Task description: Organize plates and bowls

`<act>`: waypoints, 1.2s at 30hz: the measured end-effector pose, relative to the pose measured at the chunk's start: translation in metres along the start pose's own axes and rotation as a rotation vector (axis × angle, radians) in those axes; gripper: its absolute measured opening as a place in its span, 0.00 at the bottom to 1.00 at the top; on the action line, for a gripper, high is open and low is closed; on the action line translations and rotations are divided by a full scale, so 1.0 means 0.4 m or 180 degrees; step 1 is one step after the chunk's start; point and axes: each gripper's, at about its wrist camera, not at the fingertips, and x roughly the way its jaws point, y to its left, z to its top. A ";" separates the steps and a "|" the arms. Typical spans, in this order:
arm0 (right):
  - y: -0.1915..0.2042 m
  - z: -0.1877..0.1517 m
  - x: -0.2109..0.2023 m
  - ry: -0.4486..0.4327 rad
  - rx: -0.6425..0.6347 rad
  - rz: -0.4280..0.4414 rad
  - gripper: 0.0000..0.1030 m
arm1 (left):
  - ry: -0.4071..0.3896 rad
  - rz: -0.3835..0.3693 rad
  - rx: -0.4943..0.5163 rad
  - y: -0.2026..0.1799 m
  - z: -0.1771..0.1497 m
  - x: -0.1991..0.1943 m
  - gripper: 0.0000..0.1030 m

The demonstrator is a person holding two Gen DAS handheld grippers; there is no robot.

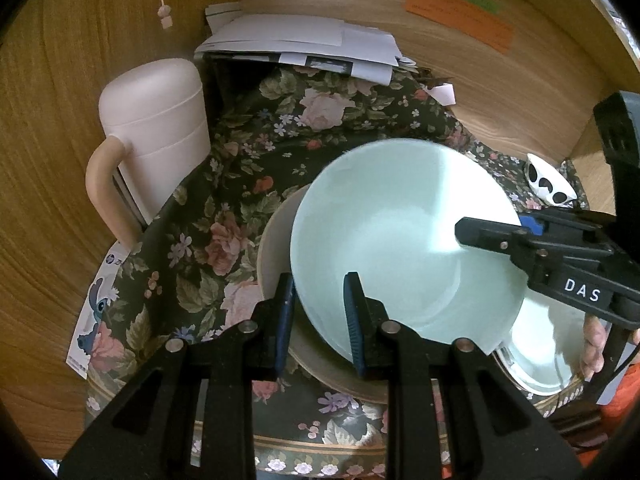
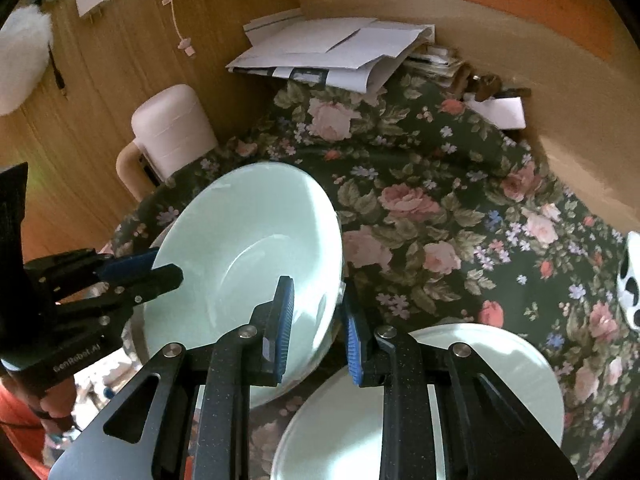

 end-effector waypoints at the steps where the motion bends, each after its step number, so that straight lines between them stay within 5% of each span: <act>1: 0.000 0.003 -0.006 -0.0031 -0.0021 -0.0036 0.21 | -0.0009 0.0011 0.0003 -0.001 0.001 0.000 0.24; 13: -0.051 -0.002 -0.003 0.0026 0.0208 0.0076 0.24 | 0.0018 0.0130 0.0048 -0.007 0.031 0.003 0.26; 18: -0.090 0.002 -0.044 -0.0150 0.0364 0.0027 0.51 | -0.0085 0.0228 0.0031 -0.017 0.063 -0.011 0.44; 36: -0.317 -0.007 -0.266 -0.0707 0.0822 -0.0543 0.56 | -0.0511 -0.0144 0.0288 -0.222 0.201 -0.037 0.63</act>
